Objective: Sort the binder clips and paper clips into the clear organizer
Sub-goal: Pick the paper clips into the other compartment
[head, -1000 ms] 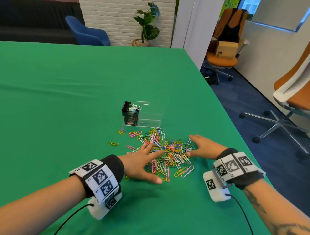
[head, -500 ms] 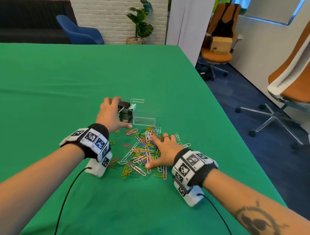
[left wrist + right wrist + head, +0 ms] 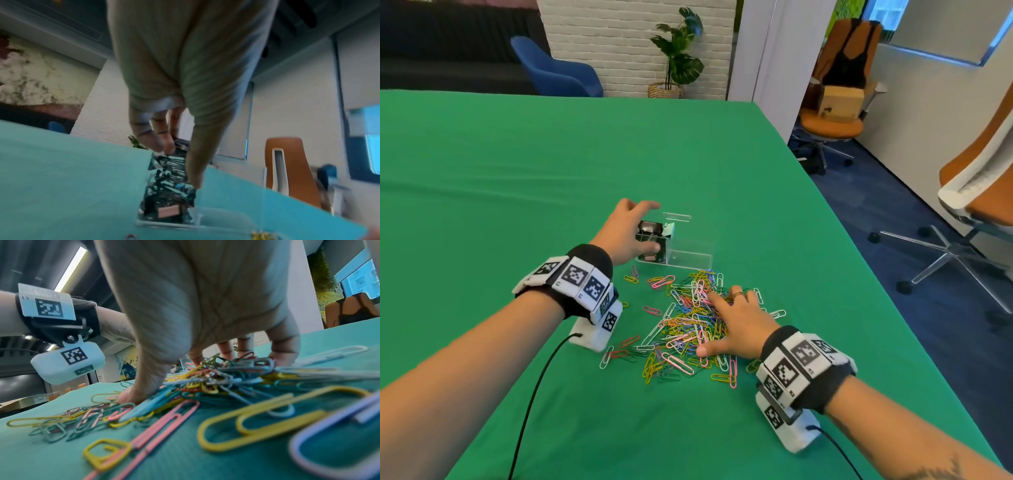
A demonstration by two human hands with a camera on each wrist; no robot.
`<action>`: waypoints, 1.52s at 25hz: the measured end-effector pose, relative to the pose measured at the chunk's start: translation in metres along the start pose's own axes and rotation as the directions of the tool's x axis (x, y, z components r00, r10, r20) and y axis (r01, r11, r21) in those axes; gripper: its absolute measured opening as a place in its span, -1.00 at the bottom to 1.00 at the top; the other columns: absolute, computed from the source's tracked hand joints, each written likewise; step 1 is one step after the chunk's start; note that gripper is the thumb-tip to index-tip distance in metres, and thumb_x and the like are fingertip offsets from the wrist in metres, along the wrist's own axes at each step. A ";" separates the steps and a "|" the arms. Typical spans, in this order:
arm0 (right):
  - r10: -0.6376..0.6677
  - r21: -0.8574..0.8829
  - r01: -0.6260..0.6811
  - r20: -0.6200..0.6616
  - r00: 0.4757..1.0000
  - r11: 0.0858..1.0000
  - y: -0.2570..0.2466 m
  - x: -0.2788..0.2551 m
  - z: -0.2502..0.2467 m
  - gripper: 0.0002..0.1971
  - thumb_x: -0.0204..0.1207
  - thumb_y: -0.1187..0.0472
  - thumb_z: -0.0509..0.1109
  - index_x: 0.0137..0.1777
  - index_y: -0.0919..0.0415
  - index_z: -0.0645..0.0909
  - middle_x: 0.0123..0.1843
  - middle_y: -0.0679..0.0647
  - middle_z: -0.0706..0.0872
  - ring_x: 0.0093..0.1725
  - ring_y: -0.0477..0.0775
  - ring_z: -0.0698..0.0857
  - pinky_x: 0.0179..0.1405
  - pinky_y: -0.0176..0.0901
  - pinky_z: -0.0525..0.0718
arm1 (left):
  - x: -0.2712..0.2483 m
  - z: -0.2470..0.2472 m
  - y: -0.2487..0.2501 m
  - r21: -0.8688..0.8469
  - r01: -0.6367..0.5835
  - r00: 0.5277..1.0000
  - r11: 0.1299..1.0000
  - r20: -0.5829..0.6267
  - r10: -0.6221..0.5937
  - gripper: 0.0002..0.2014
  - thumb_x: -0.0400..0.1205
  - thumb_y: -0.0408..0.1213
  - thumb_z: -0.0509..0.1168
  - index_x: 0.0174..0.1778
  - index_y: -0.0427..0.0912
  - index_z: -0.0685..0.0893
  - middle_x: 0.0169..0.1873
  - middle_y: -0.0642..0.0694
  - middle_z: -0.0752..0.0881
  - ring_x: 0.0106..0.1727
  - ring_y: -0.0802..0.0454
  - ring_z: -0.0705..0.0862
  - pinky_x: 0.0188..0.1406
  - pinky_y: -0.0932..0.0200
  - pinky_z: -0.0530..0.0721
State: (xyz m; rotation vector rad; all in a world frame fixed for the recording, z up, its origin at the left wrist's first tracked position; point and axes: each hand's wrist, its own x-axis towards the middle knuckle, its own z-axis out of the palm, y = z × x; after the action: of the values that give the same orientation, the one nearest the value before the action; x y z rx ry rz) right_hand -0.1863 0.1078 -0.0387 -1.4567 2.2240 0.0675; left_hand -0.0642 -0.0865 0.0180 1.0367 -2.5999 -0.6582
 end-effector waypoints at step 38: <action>-0.020 0.018 0.021 -0.018 1.000 1.000 0.000 -0.005 -0.005 -0.04 0.34 -0.42 0.25 0.64 -0.13 -0.12 0.66 0.23 0.06 0.63 0.30 0.06 0.49 0.25 0.35 | 0.027 0.033 0.008 0.030 0.179 0.966 0.983 -0.195 -0.170 -0.47 0.45 -0.01 0.34 0.36 -0.06 0.53 0.27 -0.22 0.57 0.31 -0.24 0.52 0.24 -0.09 0.57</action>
State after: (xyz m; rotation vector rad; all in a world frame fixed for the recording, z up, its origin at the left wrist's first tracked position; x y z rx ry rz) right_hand -0.1865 0.1112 -0.0322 -1.4753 2.2175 0.0274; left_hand -0.1011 -0.0901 -0.0046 1.2874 -2.3878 -0.5087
